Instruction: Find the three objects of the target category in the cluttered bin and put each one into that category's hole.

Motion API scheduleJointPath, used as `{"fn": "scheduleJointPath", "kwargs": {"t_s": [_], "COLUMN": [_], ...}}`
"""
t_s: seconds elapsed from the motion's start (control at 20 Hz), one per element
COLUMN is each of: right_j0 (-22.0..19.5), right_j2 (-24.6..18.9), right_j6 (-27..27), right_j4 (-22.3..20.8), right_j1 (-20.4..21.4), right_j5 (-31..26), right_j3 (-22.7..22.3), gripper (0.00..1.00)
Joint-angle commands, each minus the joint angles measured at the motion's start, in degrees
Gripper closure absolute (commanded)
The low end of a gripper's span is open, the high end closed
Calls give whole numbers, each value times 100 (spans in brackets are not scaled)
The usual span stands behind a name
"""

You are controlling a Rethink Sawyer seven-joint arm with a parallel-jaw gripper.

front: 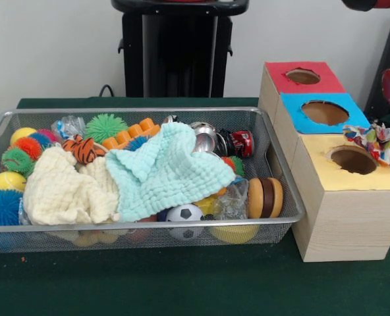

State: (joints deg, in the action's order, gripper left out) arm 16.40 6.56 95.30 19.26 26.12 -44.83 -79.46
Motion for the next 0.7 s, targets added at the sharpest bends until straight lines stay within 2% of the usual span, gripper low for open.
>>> {"fn": "scheduleJointPath", "kwargs": {"t_s": [0.05, 0.35, 0.7], "right_j0": [-253, -343, -378], "right_j2": [21, 35, 113], "right_j6": [1037, 902, 738], "right_j4": [-237, -372, -552], "right_j1": [-175, -155, 9], "right_j5": [-237, -274, 7], "right_j3": [-96, 21, -54], "gripper": [100, 100, 100]}}
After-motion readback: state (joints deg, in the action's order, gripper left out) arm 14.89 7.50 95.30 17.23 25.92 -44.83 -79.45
